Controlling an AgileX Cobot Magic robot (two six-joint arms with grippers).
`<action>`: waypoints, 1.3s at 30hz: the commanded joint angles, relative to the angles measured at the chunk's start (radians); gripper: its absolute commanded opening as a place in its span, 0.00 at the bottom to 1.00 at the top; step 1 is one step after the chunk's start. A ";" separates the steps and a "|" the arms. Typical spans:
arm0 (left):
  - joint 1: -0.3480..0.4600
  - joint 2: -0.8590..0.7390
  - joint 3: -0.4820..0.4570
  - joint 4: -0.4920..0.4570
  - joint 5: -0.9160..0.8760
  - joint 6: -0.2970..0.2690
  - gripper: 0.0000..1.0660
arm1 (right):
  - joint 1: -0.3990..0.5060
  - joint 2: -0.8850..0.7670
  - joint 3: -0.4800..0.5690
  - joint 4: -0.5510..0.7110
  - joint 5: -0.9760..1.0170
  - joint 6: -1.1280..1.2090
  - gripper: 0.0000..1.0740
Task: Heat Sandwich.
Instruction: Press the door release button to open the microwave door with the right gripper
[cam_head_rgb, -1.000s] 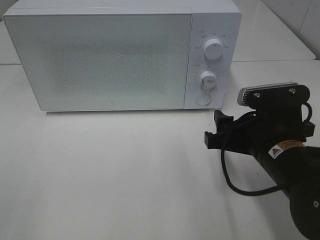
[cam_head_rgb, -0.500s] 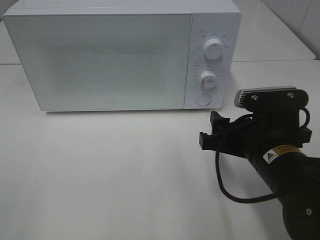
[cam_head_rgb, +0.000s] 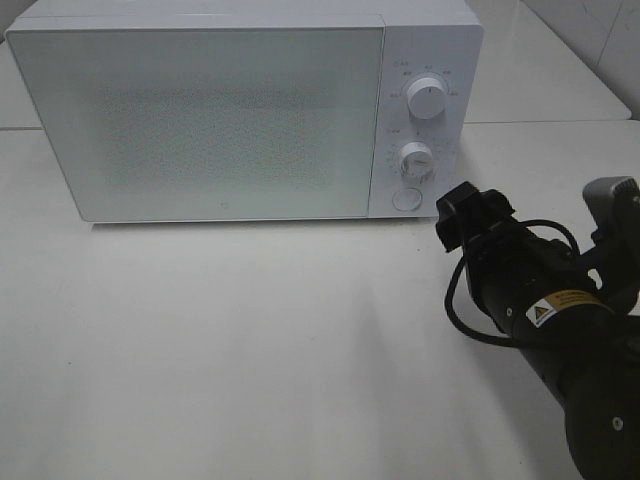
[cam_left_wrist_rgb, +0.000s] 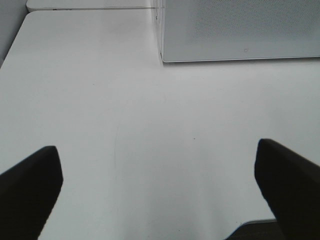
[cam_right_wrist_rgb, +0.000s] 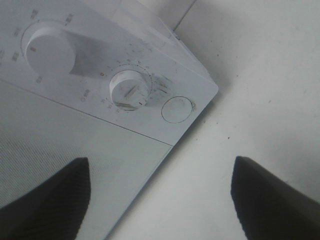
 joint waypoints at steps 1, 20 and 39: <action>0.002 -0.005 0.002 -0.006 -0.014 0.002 0.94 | 0.006 -0.003 -0.006 -0.003 -0.005 0.231 0.70; 0.002 -0.005 0.002 -0.006 -0.014 0.002 0.94 | 0.006 -0.003 -0.006 -0.001 0.082 0.458 0.01; 0.002 -0.005 0.002 -0.006 -0.014 0.002 0.94 | -0.015 0.028 -0.081 -0.013 0.096 0.444 0.00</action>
